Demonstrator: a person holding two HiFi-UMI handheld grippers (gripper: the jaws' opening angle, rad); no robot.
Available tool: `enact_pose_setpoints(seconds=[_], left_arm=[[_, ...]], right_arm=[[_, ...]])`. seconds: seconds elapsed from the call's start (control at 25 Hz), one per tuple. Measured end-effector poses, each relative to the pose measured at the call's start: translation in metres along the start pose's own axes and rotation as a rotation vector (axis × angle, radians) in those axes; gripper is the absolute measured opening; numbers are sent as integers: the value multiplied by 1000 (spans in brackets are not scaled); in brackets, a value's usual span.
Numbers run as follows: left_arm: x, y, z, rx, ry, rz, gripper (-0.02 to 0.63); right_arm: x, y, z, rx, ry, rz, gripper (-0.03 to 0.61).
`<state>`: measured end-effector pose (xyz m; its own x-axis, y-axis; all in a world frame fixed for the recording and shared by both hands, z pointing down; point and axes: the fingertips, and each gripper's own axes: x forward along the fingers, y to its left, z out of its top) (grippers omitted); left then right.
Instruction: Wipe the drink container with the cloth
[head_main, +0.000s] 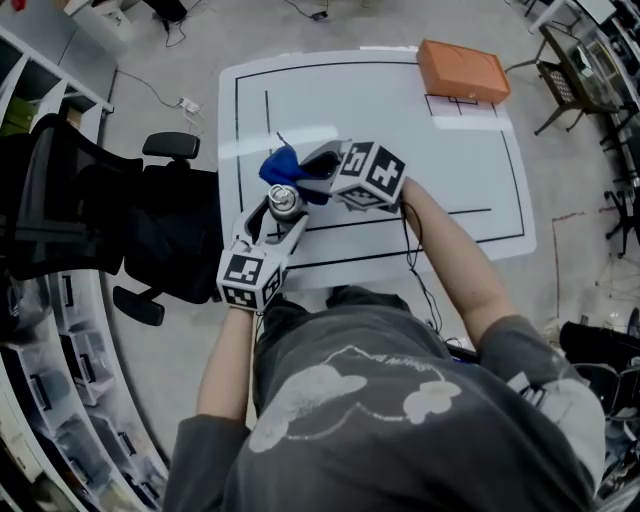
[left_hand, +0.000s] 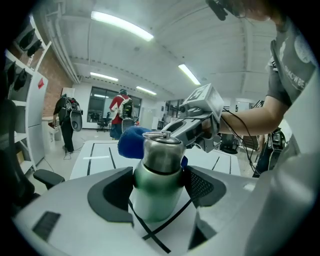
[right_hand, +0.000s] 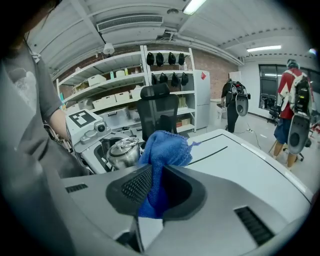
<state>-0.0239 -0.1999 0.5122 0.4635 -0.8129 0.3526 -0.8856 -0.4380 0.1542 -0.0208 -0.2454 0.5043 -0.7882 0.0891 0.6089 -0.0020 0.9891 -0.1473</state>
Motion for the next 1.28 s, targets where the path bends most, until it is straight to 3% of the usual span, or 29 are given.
enact_pose_setpoints(seconds=[0.36,0.76,1.08,1.28], left_arm=[[1,0,1,74,23,-249,318],[1,-1,3,102,49,-485,320],[-2,-2,0,188,111,-698,319],[-4,-4,2,189,112,-718,321]], right_arm=[[16,-11,-38,114,72,-33,63],[26,-9,-70,313,124,-90,61],[24,-4,-72,354,196,-231,61],[22,-3,-71,365,205,-323,63]])
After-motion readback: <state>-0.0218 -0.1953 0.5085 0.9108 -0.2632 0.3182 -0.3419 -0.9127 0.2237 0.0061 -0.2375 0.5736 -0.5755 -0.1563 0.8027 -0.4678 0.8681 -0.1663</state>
